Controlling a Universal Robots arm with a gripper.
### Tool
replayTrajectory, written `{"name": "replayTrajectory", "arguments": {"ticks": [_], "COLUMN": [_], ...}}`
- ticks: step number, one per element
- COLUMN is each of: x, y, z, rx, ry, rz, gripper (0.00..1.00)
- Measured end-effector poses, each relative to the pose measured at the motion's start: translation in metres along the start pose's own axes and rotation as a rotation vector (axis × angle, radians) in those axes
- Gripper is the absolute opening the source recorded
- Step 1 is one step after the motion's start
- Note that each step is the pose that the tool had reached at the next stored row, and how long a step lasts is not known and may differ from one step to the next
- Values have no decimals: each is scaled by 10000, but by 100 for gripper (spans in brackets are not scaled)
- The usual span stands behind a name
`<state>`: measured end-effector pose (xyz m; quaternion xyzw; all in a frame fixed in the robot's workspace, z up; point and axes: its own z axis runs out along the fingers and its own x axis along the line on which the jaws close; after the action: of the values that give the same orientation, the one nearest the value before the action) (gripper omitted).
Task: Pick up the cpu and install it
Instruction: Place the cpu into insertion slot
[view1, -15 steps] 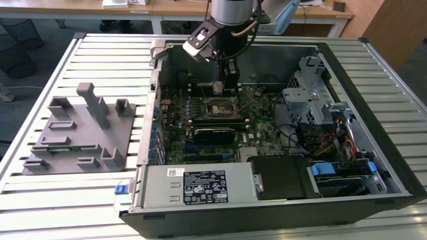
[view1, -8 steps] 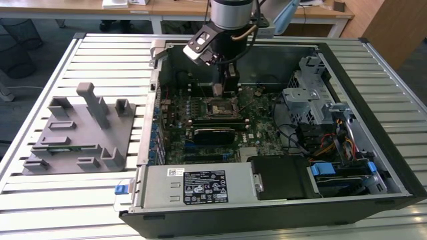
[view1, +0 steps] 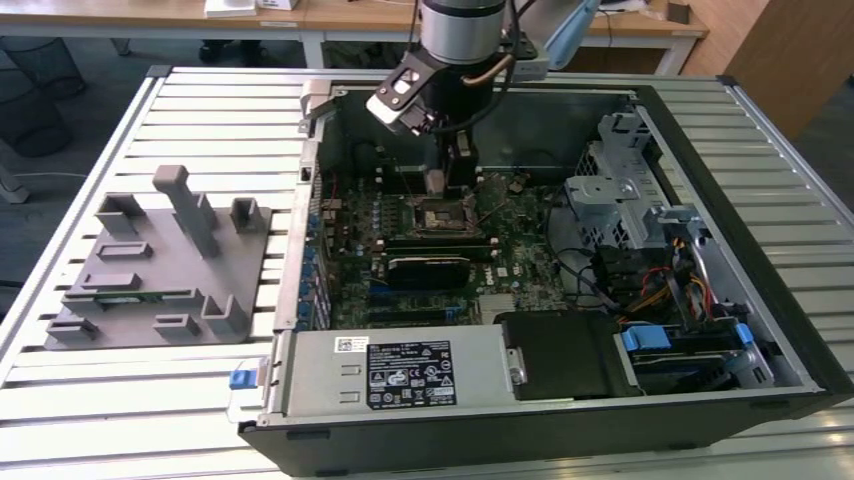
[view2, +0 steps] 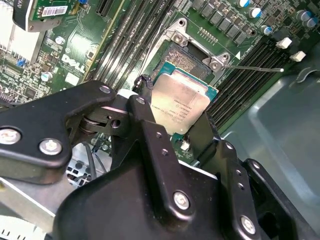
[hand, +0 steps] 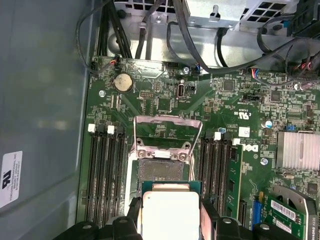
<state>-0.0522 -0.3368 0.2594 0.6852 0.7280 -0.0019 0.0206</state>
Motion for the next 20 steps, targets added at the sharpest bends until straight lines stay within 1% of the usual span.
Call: {"name": "replayTrajectory", "arguments": {"ticks": [5, 10, 17, 20], "x": [2, 4, 8, 9], "y": [-1, -3, -6, -6], "z": [65, 111, 229, 248], "rx": [-1, -1, -4, -117], "ry": [1, 1, 1, -8], "rz": [0, 0, 1, 69], "gripper": [54, 54, 54, 54]}}
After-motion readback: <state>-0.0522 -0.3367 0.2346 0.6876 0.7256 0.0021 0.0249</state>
